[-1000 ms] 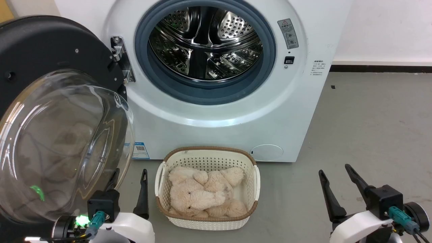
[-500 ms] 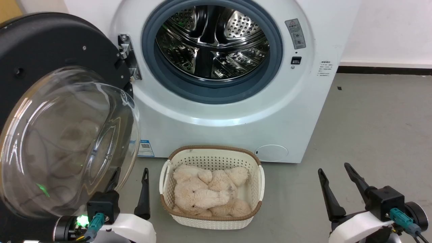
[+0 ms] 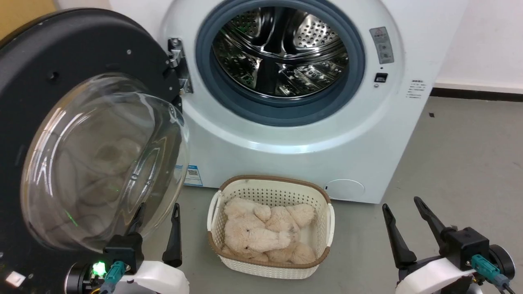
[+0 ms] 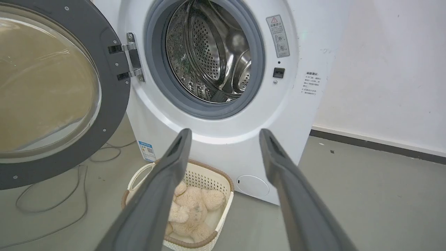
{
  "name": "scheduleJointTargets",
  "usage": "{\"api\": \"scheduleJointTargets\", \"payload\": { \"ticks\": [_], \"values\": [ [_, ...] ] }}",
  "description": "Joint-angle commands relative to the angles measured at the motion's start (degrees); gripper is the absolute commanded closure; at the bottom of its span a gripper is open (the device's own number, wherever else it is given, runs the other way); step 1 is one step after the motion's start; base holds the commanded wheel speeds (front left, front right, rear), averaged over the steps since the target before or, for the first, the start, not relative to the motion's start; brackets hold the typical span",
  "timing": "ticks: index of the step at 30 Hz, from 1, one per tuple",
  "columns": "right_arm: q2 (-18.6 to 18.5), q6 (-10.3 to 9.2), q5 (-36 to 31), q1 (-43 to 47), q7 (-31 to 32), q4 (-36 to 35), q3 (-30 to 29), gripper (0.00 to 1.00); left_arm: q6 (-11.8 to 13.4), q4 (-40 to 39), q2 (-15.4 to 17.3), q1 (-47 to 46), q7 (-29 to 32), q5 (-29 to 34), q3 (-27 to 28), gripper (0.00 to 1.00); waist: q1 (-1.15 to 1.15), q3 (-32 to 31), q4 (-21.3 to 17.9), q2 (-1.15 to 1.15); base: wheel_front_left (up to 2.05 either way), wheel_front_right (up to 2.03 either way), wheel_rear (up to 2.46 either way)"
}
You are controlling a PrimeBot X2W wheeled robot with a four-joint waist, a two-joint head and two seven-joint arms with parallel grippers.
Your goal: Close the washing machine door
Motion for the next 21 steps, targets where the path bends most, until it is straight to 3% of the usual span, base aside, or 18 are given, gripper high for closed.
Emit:
{"api": "scheduleJointTargets", "payload": {
  "ticks": [1, 21],
  "values": [
    [0.08, 0.01, 0.78, 0.55, -0.62, 0.12, 0.18, 0.0, 0.32, 0.14, -0.02, 0.52, -0.66, -0.39, -0.02, 0.0, 0.0, -0.11, 0.84, 0.0, 0.0, 0.0, 0.0],
    [0.12, 0.02, 2.13, 1.0, -2.9, 0.65, 1.35, 0.0, 0.29, 0.23, -0.03, 1.24, -2.93, -1.22, -0.05, 0.0, 0.0, -0.55, 7.93, 0.0, 0.0, 0.0, 0.0]
  ]
}}
